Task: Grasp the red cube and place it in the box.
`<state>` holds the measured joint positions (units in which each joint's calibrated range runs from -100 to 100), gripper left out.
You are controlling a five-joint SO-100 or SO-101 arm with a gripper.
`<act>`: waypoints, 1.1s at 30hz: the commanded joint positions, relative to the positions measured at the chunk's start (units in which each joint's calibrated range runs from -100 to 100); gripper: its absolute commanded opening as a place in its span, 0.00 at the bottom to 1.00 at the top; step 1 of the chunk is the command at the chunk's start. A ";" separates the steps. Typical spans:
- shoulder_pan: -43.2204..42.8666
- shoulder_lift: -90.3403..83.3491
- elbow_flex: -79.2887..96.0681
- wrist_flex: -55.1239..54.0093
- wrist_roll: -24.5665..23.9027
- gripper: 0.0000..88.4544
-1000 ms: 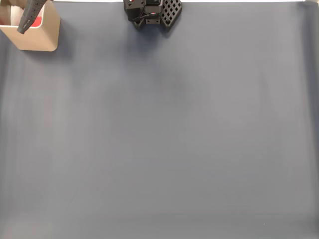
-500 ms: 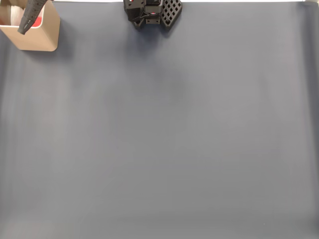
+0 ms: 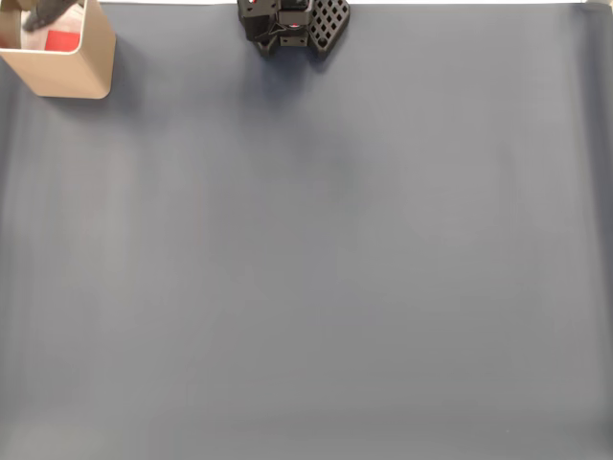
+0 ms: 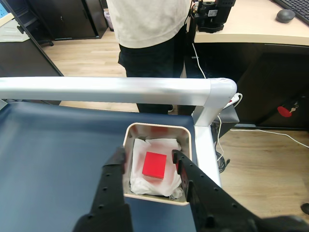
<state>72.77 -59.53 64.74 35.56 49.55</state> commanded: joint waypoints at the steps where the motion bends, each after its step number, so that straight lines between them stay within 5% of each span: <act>1: -2.11 0.00 -4.43 -1.30 -0.49 0.03; 13: -9.78 5.11 -11.45 -1.30 -2.88 0.00; 33: -42.73 10.83 -16.11 -0.81 -2.25 0.00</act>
<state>34.50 -48.76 51.90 35.24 46.76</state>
